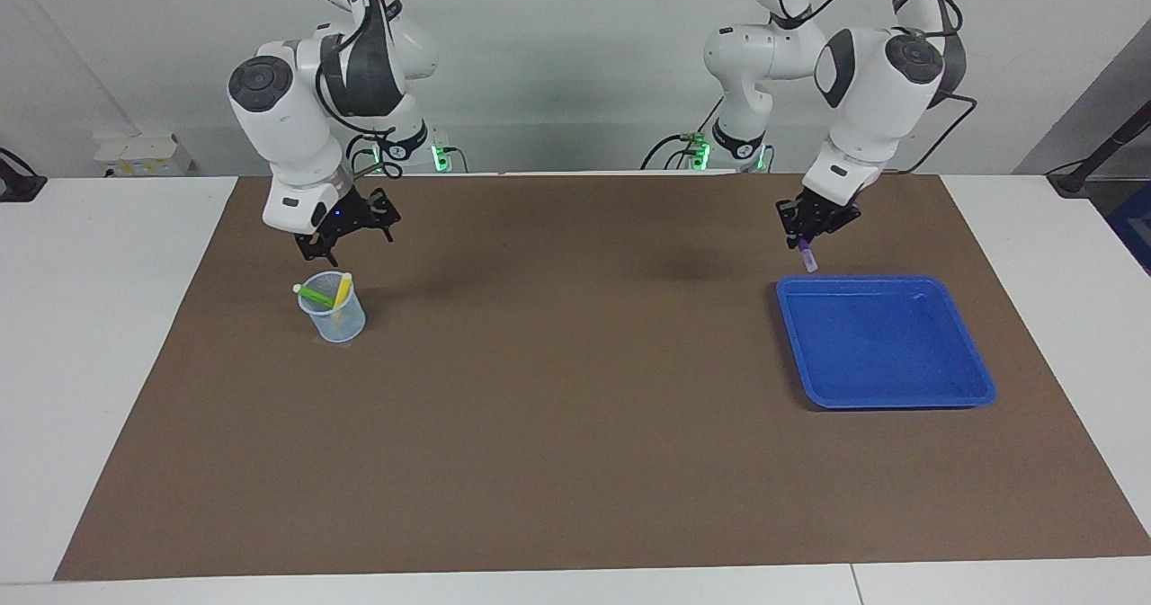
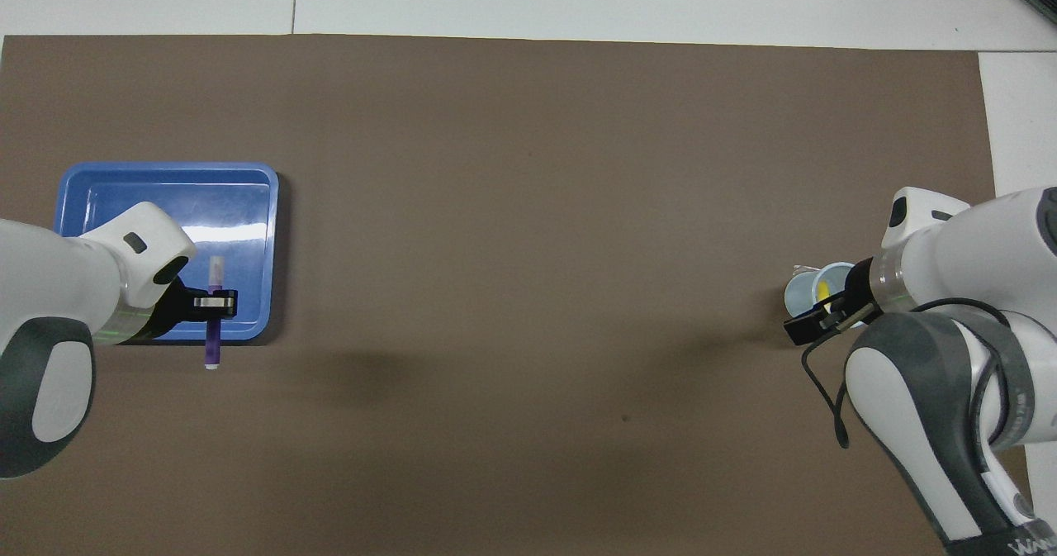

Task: Right arm passes pens to left for tray arrangement
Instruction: 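Place the purple pen in the tray while the right gripper grasps yellow pen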

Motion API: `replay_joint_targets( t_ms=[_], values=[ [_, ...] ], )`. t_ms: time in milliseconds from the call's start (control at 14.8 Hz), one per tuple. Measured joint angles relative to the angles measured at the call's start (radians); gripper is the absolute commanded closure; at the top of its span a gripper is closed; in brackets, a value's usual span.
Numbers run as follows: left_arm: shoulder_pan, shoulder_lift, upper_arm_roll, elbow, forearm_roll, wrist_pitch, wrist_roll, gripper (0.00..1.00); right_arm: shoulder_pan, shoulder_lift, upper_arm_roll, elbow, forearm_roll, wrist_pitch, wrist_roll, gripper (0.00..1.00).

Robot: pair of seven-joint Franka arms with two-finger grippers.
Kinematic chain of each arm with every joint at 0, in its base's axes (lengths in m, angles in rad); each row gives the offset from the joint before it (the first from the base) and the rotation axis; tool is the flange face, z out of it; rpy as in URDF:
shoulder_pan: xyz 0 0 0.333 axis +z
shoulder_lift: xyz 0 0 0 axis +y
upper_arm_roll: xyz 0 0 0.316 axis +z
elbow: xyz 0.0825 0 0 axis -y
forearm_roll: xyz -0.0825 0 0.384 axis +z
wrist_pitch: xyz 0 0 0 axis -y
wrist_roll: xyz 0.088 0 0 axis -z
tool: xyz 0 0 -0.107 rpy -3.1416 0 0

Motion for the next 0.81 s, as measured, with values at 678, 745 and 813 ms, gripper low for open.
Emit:
replay_joint_targets(
  t_ms=[678, 745, 813],
  values=[
    [0.062, 0.209, -0.001, 0.035, 0.082, 0.223, 0.062, 1.00, -0.060, 0.056, 0.000, -0.059, 0.000, 0.094, 0.079, 0.38],
    [0.068, 0.227, 0.000, 0.043, 0.083, 0.234, 0.064, 1.00, -0.060, 0.062, 0.000, -0.060, 0.000, 0.100, 0.099, 0.39],
    [0.074, 0.244, -0.001, 0.050, 0.083, 0.243, 0.067, 1.00, -0.060, 0.067, 0.001, -0.061, 0.000, 0.107, 0.116, 0.43]
  ],
)
